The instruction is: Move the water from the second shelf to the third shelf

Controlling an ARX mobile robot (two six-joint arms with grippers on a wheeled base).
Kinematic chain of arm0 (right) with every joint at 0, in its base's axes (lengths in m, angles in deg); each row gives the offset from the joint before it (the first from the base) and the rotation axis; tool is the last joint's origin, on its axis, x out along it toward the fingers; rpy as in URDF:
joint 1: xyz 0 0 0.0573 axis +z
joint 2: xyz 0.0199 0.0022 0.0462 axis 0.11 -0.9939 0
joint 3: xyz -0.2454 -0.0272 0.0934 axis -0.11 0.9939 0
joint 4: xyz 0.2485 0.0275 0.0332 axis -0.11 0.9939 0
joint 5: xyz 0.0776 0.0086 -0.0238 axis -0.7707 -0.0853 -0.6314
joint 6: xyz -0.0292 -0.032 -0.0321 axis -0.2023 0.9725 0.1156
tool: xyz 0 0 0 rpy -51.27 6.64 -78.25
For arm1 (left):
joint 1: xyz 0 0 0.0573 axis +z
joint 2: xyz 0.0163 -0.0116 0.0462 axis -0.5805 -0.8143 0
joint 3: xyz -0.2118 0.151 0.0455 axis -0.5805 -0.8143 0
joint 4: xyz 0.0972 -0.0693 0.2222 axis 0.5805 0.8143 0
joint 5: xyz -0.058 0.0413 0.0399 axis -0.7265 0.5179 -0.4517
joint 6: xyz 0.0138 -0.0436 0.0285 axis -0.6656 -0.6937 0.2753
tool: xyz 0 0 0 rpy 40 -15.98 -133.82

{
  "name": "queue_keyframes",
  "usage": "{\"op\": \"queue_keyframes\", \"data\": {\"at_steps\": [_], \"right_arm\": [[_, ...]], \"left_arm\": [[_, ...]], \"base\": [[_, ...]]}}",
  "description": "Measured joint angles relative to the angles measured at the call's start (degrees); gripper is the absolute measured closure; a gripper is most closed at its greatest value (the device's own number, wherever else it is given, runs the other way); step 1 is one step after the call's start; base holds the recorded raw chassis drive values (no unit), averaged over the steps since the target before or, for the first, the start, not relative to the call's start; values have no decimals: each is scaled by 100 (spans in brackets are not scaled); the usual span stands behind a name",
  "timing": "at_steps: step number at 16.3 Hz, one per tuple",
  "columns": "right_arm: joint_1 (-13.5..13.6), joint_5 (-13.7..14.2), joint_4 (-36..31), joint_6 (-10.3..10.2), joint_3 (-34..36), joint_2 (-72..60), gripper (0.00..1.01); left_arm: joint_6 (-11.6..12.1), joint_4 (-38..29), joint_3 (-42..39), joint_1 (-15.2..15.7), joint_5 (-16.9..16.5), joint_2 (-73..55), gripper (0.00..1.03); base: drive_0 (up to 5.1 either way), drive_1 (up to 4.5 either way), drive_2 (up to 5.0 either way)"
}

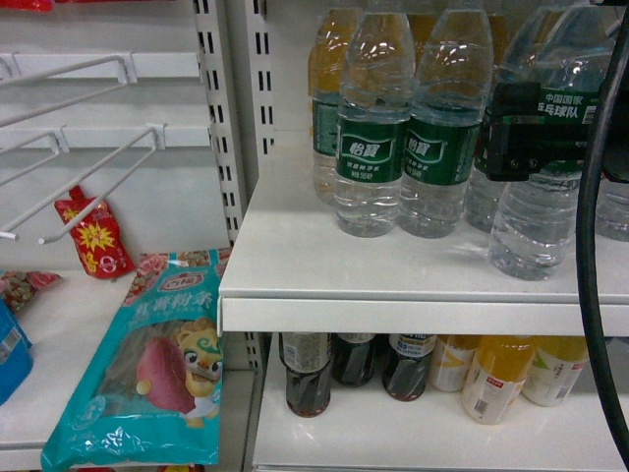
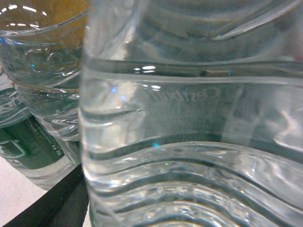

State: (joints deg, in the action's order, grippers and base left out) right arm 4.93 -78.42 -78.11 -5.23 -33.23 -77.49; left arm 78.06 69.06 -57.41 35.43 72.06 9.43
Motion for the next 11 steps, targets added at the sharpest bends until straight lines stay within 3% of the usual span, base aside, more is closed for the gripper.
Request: {"op": "queue_keyframes", "data": {"at_steps": [9, 11], "right_arm": [[-136, 44, 129, 11, 363, 511, 3], [-157, -79, 251, 7, 575, 824, 3]], "left_arm": [[0, 0, 0, 0, 0, 0, 5], [0, 0, 0, 0, 0, 0, 5]], "base": [[0, 0, 0], [0, 0, 0]]}}
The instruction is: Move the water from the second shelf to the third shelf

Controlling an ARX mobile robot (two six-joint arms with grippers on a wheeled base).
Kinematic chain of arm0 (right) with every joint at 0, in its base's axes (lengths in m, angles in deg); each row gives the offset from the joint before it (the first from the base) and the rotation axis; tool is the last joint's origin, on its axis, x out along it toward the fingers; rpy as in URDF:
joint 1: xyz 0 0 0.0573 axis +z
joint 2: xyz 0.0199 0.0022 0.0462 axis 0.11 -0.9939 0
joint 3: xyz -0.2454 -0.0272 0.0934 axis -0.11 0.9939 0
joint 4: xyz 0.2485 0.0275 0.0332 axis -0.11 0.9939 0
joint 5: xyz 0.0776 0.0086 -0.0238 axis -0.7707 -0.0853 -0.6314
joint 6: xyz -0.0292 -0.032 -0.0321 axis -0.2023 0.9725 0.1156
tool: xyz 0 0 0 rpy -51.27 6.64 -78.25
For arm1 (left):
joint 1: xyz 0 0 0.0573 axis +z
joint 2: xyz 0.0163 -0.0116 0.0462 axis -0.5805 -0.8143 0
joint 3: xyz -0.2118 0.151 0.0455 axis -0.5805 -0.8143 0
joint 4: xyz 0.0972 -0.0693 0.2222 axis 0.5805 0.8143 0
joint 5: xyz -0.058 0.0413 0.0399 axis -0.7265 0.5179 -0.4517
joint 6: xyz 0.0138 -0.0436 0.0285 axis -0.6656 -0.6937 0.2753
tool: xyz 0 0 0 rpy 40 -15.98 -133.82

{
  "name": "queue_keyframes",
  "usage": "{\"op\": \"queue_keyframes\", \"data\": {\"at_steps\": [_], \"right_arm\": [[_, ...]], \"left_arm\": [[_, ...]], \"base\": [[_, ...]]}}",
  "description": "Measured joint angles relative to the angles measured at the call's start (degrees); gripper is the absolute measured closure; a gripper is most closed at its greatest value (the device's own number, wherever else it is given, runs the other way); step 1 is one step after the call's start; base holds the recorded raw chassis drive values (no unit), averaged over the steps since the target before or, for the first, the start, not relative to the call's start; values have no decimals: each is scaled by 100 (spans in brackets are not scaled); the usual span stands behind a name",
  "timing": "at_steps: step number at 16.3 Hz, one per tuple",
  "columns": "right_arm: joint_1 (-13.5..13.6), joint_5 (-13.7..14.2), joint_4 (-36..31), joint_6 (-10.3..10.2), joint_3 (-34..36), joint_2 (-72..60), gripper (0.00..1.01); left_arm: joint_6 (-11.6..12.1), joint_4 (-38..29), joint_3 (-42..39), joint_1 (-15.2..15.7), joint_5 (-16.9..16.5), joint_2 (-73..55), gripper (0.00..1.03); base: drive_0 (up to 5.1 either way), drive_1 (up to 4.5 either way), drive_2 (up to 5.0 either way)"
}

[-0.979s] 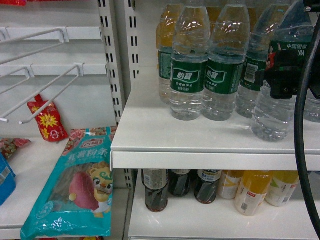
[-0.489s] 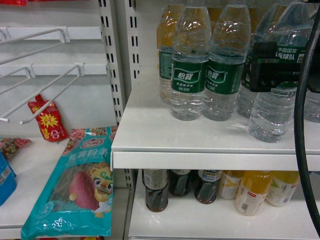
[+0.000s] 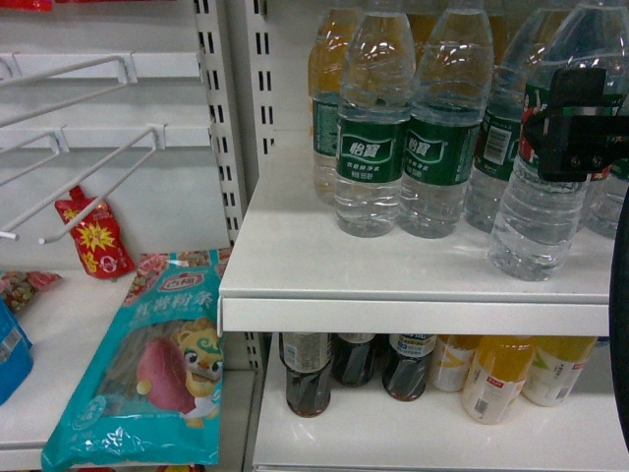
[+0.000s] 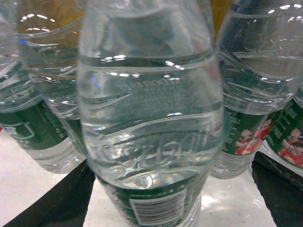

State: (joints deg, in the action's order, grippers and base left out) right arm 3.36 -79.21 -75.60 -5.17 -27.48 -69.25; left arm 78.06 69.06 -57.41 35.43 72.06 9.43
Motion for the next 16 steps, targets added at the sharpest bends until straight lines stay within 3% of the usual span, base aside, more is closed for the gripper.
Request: {"op": "queue_keyframes", "data": {"at_steps": [8, 12, 15, 16], "right_arm": [[7, -251, -61, -160, 660, 866, 3], [48, -142, 166, -203, 1167, 1685, 3], [50, -63, 496, -369, 1445, 2623, 3], [63, 72, 413, -350, 1537, 2872, 4]], "left_arm": [[0, 0, 0, 0, 0, 0, 5], [0, 0, 0, 0, 0, 0, 5], [0, 0, 0, 0, 0, 0, 5], [0, 0, 0, 0, 0, 0, 5]], "base": [[0, 0, 0], [0, 0, 0], [0, 0, 0], [0, 0, 0]]}}
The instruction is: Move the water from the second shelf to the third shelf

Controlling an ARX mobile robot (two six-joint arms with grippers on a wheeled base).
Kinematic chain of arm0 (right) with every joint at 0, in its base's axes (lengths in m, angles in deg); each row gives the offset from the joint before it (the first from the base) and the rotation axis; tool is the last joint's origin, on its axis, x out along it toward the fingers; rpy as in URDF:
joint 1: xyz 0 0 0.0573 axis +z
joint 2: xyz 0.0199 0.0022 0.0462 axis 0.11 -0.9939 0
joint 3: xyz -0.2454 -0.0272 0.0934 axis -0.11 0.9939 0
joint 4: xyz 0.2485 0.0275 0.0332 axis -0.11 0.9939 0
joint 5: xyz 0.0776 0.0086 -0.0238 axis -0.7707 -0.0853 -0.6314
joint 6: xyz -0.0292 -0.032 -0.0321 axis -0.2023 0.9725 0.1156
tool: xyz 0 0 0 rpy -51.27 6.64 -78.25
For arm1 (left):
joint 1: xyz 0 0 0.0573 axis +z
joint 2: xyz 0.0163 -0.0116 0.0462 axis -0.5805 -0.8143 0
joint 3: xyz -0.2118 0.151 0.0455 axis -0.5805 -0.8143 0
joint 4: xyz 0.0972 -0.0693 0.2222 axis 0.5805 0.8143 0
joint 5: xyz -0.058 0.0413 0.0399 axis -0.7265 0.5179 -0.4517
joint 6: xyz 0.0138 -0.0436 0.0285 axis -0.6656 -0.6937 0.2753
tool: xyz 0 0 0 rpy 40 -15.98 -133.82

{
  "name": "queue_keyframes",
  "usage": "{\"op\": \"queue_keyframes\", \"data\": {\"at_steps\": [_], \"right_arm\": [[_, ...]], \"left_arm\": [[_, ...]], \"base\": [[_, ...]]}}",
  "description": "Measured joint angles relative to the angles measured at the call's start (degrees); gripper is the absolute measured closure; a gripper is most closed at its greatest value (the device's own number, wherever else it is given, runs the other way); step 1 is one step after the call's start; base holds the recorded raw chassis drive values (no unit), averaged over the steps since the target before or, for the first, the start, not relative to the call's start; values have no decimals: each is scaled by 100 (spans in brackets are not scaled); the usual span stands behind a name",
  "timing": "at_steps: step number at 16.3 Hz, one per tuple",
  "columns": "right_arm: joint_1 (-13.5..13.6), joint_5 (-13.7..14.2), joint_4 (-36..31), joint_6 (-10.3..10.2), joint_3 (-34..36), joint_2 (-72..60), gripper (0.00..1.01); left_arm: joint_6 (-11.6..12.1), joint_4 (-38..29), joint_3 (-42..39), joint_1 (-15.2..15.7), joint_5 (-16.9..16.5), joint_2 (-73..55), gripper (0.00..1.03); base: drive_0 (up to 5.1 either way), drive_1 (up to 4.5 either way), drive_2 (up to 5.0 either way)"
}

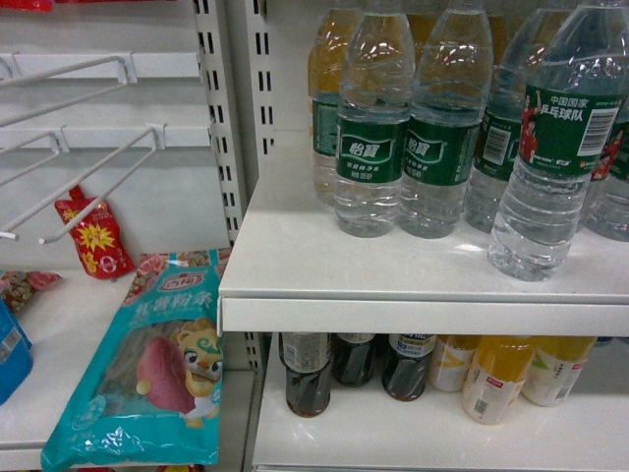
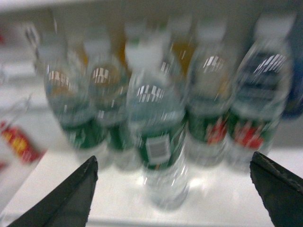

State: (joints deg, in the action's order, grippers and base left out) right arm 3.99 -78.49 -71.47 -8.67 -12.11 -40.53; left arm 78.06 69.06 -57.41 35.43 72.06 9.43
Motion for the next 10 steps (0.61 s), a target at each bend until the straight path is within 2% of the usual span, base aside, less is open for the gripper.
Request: {"op": "queue_keyframes", "data": {"at_steps": [1, 2, 3, 4, 7, 8, 9, 10], "right_arm": [[11, 509, -691, 291, 389, 378, 17], [-120, 562, -437, 527, 820, 1014, 31], [-236, 535, -20, 645, 1134, 1574, 44], [-260, 520, 299, 675, 1309, 2072, 55], [-457, 293, 319, 752, 1615, 2837, 87], [-697, -44, 417, 754, 1792, 2992, 100], [-1016, -232, 503, 778, 1963, 3121, 99], [-1067, -247, 538, 778, 2046, 3296, 99]], "left_arm": [[0, 0, 0, 0, 0, 0, 5], [0, 0, 0, 0, 0, 0, 5], [0, 0, 0, 0, 0, 0, 5], [0, 0, 0, 0, -2, 0, 5], [0, 0, 0, 0, 0, 0, 5], [0, 0, 0, 0, 0, 0, 5], [0, 0, 0, 0, 2, 0, 5], [0, 0, 0, 0, -2, 0, 5]], "base": [[0, 0, 0], [0, 0, 0], [0, 0, 0], [0, 0, 0], [0, 0, 0], [0, 0, 0], [0, 0, 0], [0, 0, 0]]}}
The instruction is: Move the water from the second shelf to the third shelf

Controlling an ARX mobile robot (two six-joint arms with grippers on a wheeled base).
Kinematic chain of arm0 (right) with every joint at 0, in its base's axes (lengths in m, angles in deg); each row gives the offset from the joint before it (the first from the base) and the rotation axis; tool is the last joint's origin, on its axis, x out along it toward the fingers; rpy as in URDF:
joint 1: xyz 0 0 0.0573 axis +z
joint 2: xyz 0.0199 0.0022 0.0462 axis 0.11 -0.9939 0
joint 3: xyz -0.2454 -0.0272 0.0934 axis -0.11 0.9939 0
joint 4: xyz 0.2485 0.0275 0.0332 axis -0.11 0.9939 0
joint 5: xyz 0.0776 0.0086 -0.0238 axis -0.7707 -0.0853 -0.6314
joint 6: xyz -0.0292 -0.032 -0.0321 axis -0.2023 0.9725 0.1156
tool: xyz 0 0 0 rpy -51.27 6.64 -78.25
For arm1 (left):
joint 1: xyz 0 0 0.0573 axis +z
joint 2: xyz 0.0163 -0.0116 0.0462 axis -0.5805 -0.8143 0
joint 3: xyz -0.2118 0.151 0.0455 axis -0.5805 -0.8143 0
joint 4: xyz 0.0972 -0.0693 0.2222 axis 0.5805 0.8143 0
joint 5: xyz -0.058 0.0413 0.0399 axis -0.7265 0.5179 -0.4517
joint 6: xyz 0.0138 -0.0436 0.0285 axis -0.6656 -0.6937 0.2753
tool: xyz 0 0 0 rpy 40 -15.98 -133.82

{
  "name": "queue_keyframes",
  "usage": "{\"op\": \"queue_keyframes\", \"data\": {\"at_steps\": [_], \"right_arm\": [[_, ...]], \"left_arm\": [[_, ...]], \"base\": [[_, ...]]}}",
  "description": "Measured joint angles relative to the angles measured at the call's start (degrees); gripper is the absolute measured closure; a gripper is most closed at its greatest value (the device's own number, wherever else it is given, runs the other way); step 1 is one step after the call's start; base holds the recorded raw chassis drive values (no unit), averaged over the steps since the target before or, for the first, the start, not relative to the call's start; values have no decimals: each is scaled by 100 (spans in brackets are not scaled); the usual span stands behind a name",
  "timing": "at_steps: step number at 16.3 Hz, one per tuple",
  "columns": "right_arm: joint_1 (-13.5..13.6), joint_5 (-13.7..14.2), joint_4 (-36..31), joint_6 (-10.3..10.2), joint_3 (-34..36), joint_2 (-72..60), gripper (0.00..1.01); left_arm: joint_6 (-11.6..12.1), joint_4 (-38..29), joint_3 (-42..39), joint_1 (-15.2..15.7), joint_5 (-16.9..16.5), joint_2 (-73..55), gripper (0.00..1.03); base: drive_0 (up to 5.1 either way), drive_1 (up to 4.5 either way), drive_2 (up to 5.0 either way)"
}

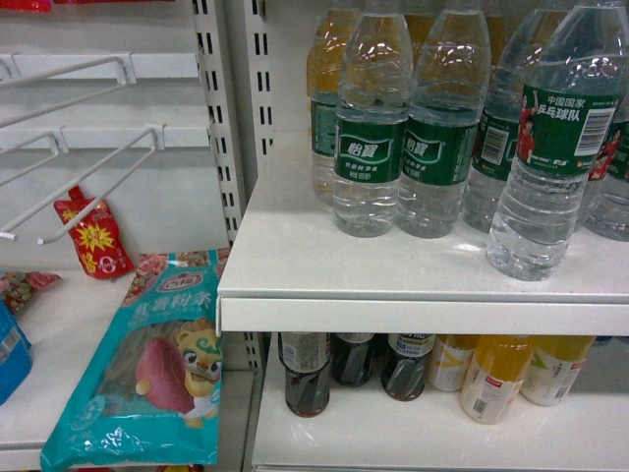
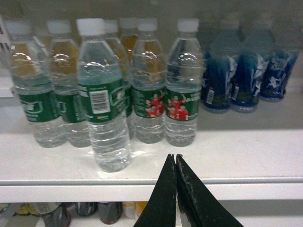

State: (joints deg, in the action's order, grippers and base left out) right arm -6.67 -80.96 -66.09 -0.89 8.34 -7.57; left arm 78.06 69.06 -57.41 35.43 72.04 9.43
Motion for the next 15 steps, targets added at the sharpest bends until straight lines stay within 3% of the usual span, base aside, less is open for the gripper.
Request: {"op": "queue_keyframes", "data": {"at_steps": [4, 7, 15], "right_arm": [[35, -44, 293, 2, 256, 555, 99], [35, -44, 964, 2, 549, 1657, 99], [35, -46, 1154, 2, 549, 1849, 99]], "left_arm": [[0, 0, 0, 0, 2, 0, 5], [0, 0, 0, 0, 2, 0, 5], [0, 0, 0, 0, 2, 0, 5]], "base": [[0, 0, 0], [0, 0, 0], [0, 0, 0]]}}
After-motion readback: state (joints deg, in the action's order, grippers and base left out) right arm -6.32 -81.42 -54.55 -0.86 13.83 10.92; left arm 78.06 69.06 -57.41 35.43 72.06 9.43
